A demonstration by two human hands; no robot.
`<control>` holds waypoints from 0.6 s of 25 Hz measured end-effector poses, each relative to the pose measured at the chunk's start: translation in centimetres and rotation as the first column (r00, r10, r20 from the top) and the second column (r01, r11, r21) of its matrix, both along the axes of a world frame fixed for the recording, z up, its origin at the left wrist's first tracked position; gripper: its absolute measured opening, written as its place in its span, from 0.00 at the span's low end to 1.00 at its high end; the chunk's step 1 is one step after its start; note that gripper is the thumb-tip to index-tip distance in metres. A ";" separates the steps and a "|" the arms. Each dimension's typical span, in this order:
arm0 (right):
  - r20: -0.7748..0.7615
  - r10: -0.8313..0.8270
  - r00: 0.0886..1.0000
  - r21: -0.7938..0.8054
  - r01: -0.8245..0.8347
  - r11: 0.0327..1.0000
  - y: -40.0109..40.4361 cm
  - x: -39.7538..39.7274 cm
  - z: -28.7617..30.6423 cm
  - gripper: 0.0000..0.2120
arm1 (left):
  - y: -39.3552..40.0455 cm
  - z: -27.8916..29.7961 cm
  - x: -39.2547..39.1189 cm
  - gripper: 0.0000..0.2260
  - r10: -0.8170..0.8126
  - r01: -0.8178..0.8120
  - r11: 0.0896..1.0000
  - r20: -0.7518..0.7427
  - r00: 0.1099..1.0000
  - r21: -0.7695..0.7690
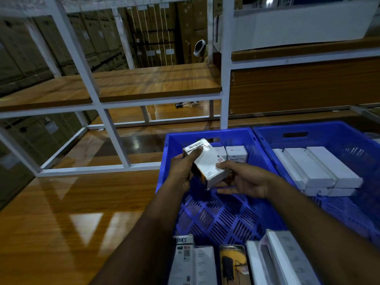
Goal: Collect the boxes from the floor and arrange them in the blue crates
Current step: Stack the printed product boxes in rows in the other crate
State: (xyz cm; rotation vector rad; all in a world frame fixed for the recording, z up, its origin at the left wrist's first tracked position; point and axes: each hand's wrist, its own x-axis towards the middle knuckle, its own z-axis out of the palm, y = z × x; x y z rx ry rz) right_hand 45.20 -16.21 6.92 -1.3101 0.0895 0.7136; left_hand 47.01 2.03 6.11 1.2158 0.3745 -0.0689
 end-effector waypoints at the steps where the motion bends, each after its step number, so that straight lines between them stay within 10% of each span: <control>1: 0.009 0.001 1.000 0.016 -0.001 1.000 0.2 -0.1 0.0 0.19 | -0.2 0.0 -0.1 0.15 0.000 0.000 1.000 0.000 1.000 -0.003; 8: 0.598 -0.040 0.801 -0.388 0.332 0.860 1.4 0.5 -1.3 0.32 | -0.5 -0.5 0.4 0.19 -0.016 0.019 0.997 -0.045 0.999 0.071; 11: 0.674 0.032 0.738 -0.383 0.312 0.870 1.8 0.1 -1.4 0.33 | -1.0 0.1 0.2 0.08 0.013 -0.007 0.995 -0.057 0.998 0.098; 15: 0.660 0.073 0.748 -0.349 0.219 0.911 2.0 0.2 -1.8 0.22 | -0.7 0.7 -0.1 0.20 -0.028 0.027 1.000 -0.070 0.997 -0.005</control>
